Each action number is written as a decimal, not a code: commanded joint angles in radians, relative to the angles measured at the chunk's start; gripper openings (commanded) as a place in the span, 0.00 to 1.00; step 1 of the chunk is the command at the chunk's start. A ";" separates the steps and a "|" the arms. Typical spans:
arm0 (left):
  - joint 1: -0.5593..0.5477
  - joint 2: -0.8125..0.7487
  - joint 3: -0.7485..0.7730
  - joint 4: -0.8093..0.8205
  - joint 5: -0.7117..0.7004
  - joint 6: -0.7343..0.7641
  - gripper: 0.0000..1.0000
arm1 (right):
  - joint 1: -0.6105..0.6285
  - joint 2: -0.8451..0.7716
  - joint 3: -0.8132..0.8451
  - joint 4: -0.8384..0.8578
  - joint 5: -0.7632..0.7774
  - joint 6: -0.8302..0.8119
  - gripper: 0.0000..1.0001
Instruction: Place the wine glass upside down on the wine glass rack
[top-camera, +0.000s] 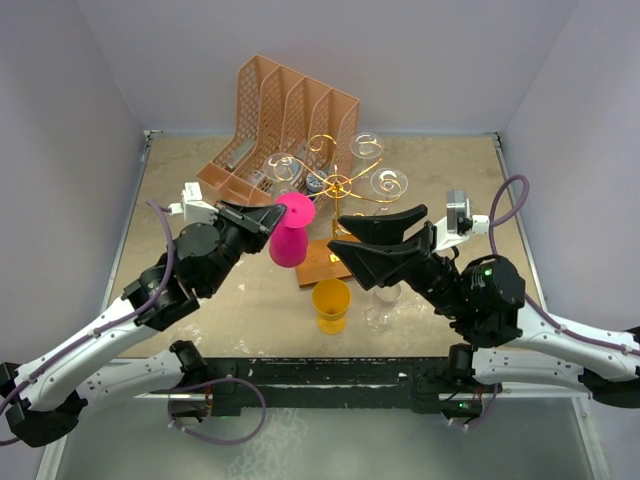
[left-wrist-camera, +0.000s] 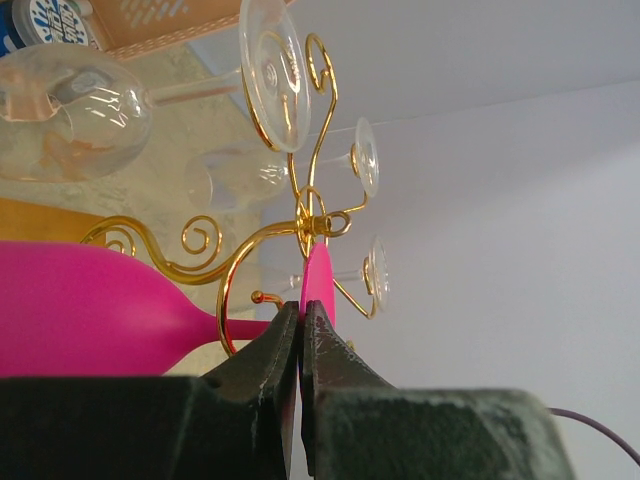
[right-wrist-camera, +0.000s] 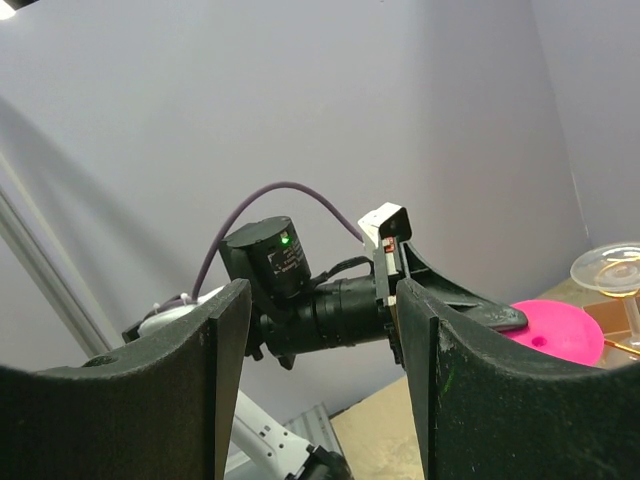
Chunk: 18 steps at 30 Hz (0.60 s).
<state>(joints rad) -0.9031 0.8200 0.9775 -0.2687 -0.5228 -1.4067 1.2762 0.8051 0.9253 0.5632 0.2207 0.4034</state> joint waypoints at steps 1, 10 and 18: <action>0.006 0.017 0.003 0.054 0.048 -0.005 0.00 | 0.003 -0.007 0.006 0.039 0.032 0.015 0.62; 0.006 0.020 0.011 0.025 0.079 -0.005 0.07 | 0.003 -0.013 0.013 0.031 0.046 0.023 0.62; 0.006 0.001 0.019 -0.062 0.134 -0.007 0.18 | 0.003 -0.011 0.011 0.025 0.056 0.050 0.63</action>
<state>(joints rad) -0.9031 0.8463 0.9756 -0.3000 -0.4309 -1.4067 1.2762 0.8047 0.9253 0.5625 0.2497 0.4217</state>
